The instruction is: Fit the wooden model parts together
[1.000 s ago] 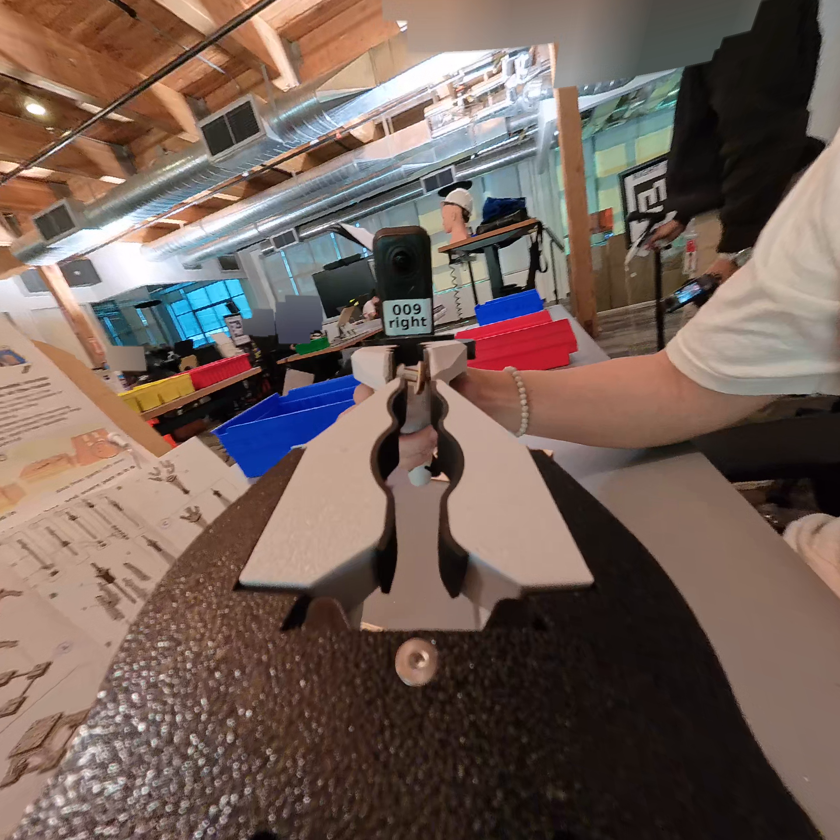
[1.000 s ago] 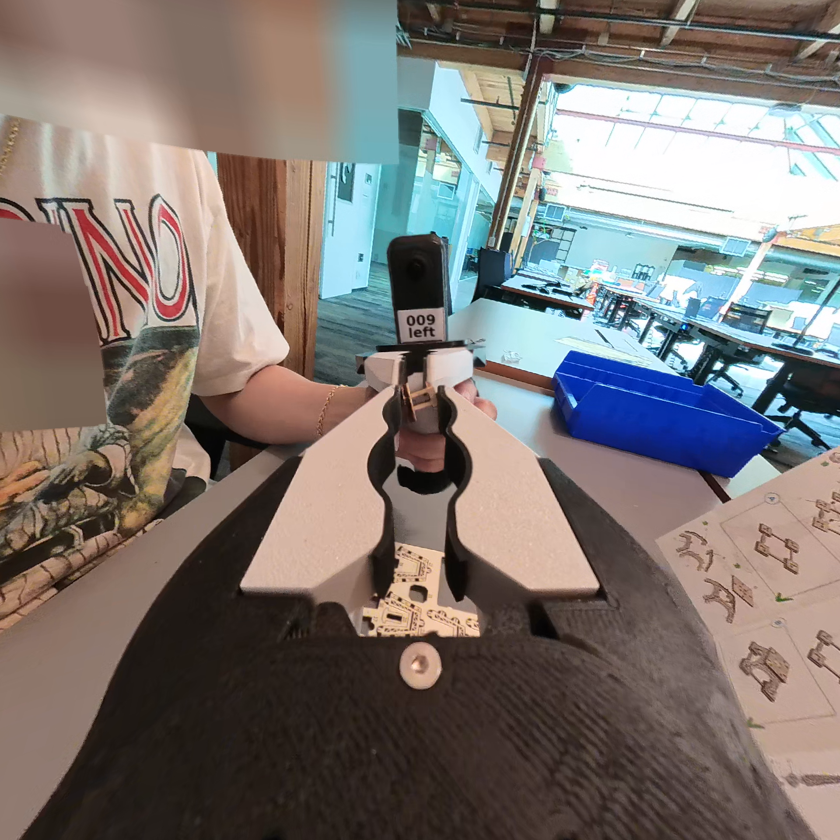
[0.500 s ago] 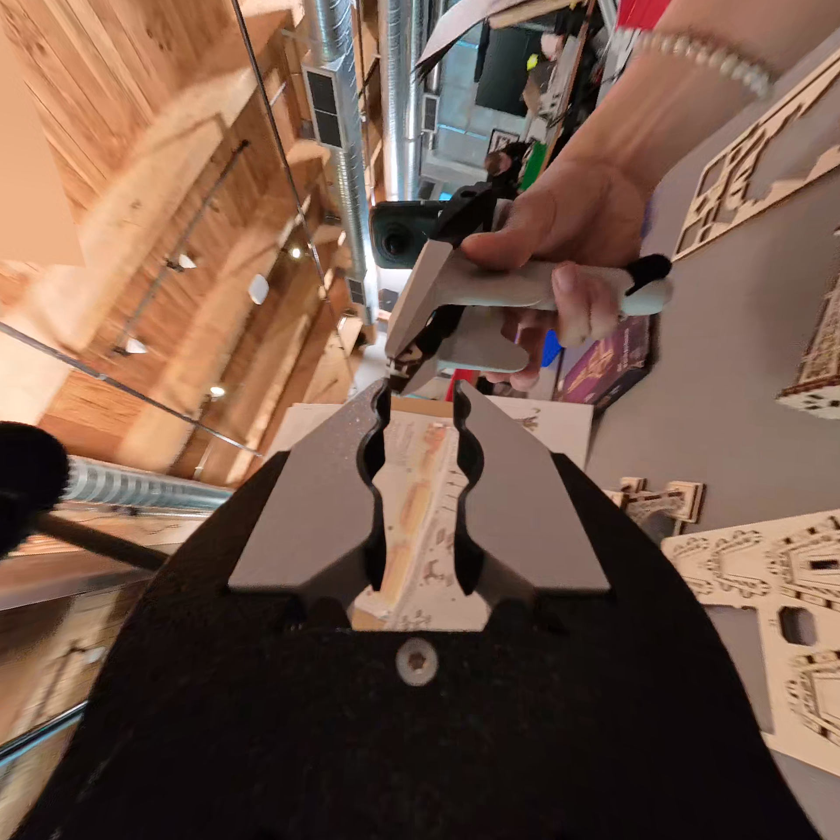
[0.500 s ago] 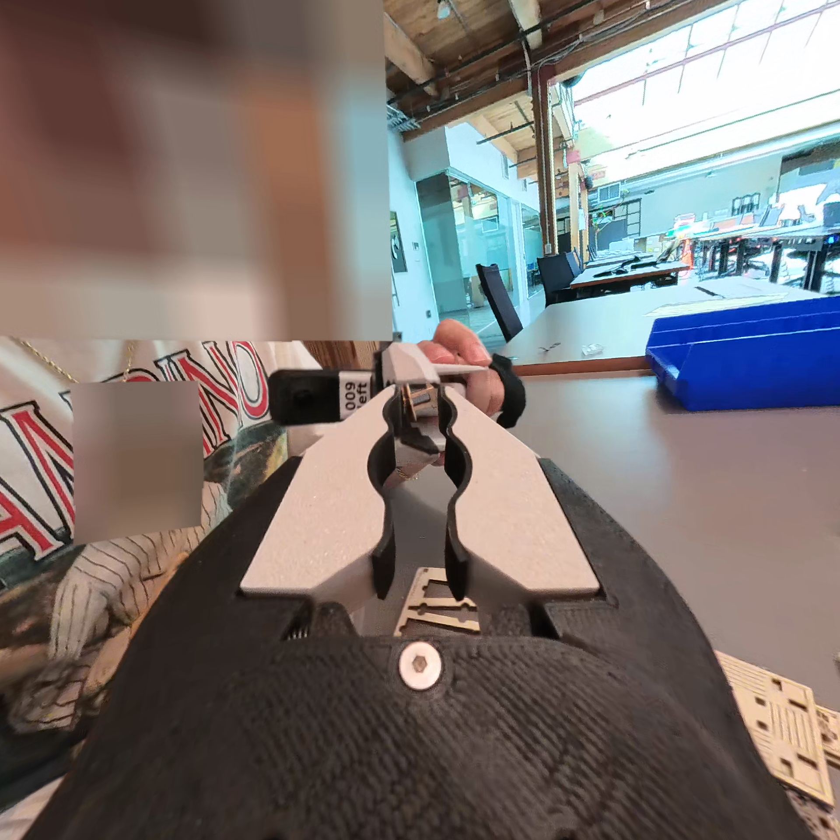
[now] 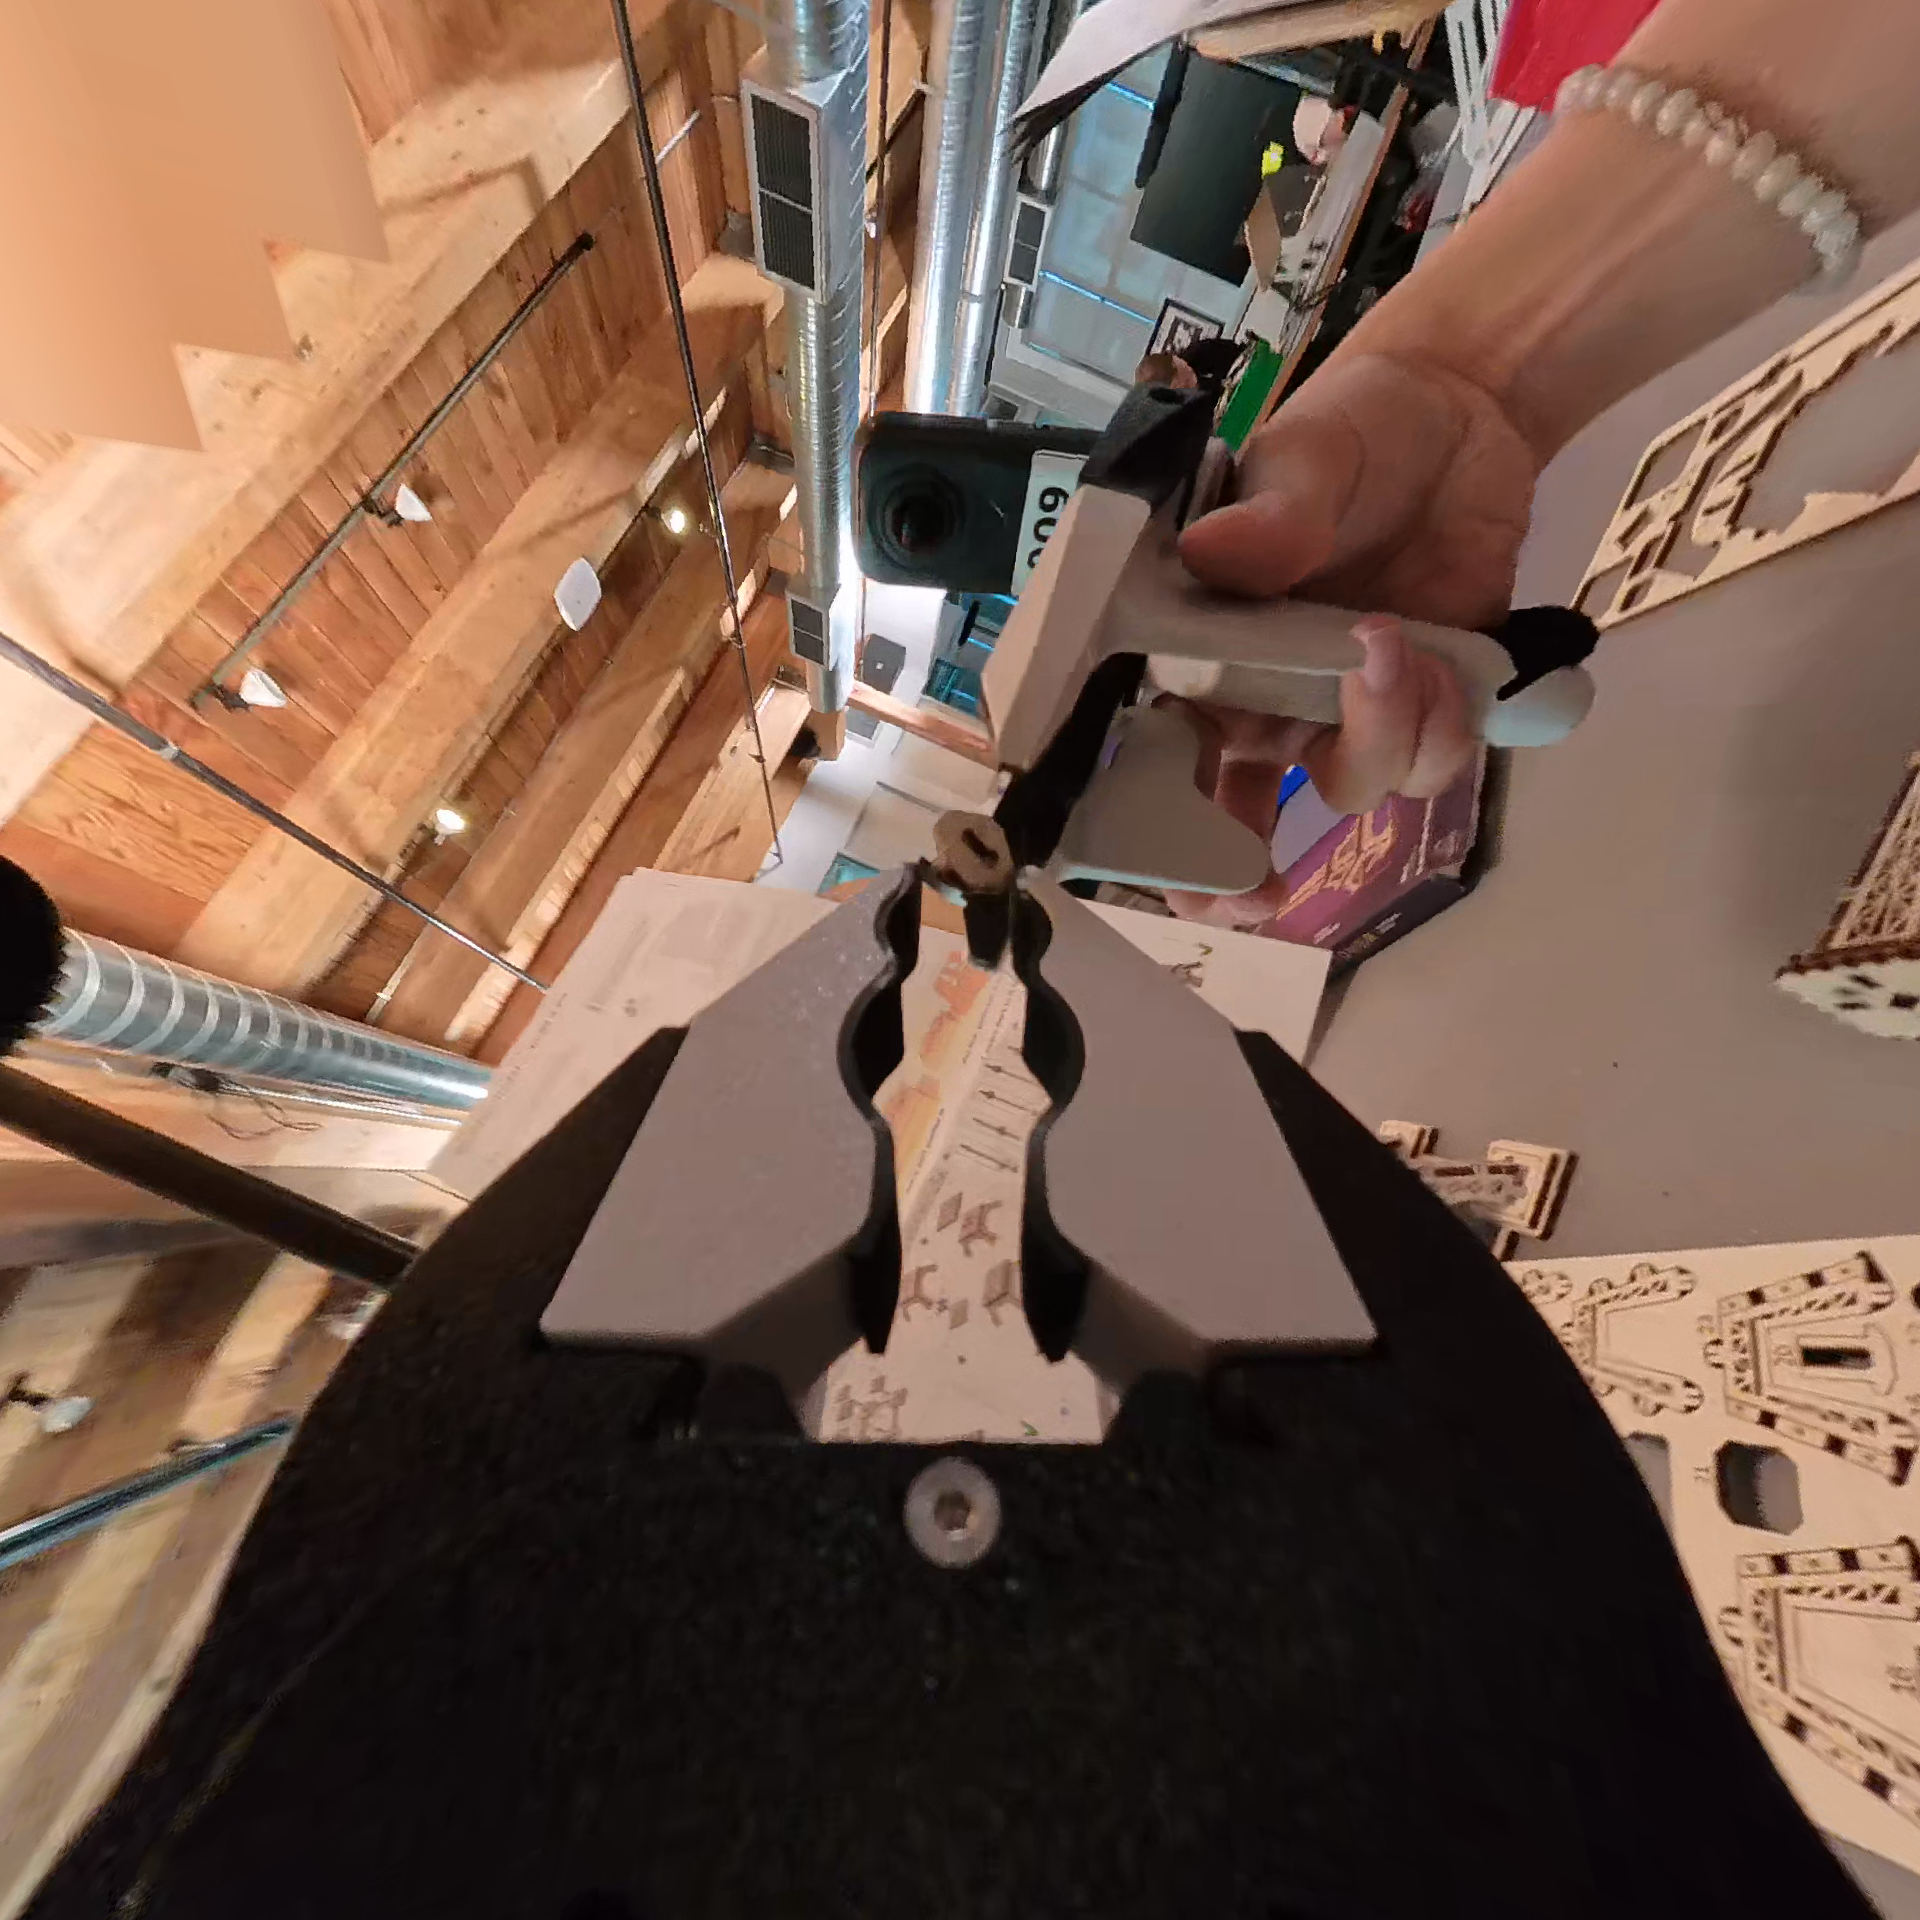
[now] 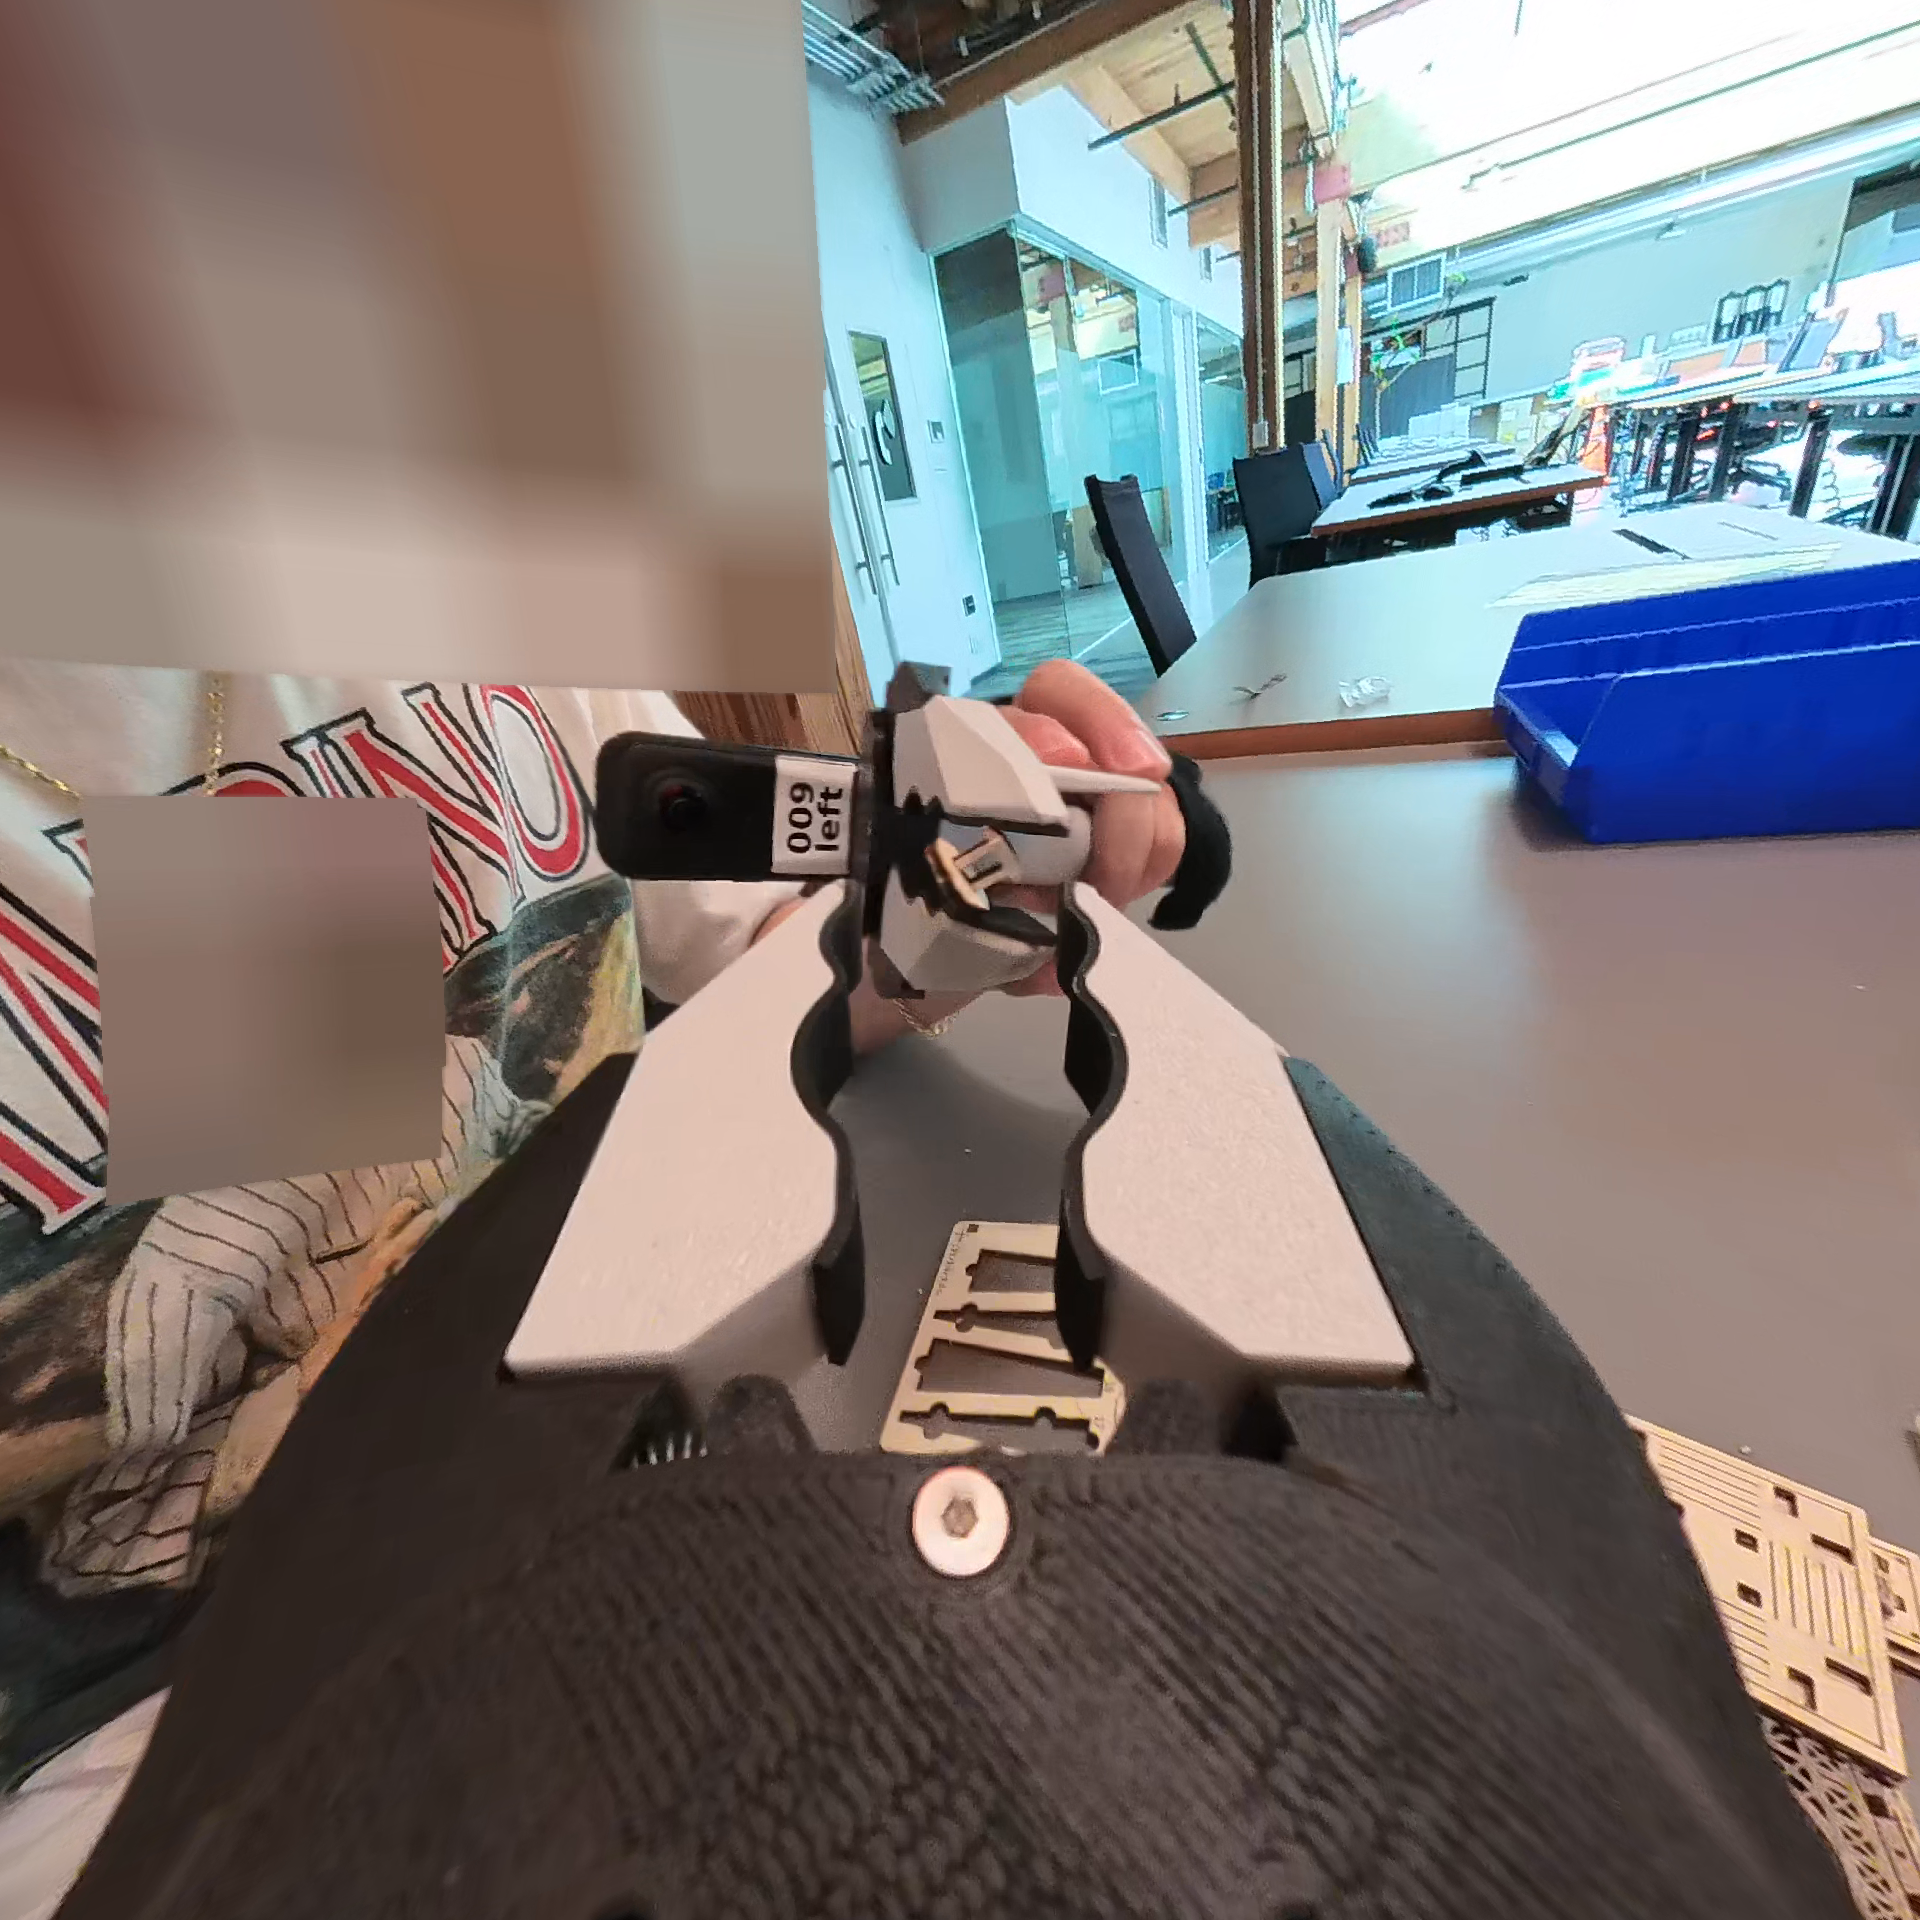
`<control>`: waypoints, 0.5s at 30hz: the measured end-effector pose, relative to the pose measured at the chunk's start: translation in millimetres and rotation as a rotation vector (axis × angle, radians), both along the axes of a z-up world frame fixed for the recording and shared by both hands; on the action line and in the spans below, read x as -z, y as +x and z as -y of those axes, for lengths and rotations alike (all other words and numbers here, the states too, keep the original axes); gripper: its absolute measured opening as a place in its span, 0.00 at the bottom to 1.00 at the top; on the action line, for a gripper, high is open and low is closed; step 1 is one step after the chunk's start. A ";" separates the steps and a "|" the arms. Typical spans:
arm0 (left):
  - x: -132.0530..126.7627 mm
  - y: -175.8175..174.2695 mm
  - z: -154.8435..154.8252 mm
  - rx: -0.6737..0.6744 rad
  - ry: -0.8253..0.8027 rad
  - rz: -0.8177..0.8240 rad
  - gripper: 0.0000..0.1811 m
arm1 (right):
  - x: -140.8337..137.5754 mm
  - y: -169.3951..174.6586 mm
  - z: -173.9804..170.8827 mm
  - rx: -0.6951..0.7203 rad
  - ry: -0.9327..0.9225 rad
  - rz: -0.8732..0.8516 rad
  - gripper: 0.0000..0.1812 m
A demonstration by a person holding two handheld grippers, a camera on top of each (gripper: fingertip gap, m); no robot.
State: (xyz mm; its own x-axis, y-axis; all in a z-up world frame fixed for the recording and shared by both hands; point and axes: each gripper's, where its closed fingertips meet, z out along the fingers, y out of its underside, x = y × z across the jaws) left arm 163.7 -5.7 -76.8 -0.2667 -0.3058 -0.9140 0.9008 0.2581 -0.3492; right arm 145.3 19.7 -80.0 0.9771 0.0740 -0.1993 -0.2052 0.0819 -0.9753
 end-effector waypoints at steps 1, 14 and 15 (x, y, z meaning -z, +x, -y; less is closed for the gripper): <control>0.5 0.0 0.0 0.023 -0.006 -0.036 0.08 | -1.9 0.3 0.8 0.000 0.009 -0.003 0.20; 4.1 8.3 0.3 0.183 -0.057 -0.436 0.08 | -2.9 19.5 4.2 0.130 -0.028 0.032 0.10; 4.6 8.5 0.5 0.178 -0.054 -0.431 0.08 | -2.2 20.2 4.1 0.135 -0.031 0.033 0.10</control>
State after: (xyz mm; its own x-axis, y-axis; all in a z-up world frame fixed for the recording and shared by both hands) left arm 172.3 -6.3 -81.4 -0.6711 -0.2646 -0.6925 0.6994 0.0837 -0.7098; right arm 165.5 15.7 -77.9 0.9839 -0.0639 -0.1667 -0.1617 0.0759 -0.9839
